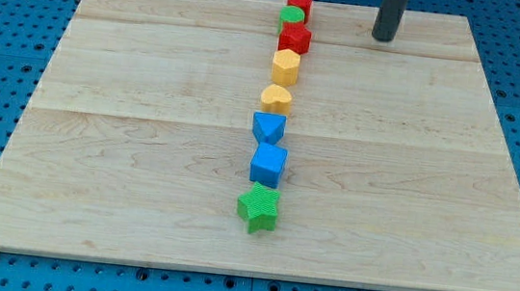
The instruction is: Push the red circle towards the left
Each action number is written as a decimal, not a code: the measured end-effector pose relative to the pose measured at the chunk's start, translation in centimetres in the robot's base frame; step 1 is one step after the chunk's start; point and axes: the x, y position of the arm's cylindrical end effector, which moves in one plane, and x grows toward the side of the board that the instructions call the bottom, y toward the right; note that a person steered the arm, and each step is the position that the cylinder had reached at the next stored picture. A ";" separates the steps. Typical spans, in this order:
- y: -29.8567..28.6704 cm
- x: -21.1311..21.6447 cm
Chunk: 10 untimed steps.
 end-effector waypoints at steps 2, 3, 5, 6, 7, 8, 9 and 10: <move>-3.6 -3.2; -8.0 -2.8; -16.0 -2.7; -16.0 -2.9; -22.1 -1.3; -27.8 1.1; -26.2 1.3; -21.5 1.3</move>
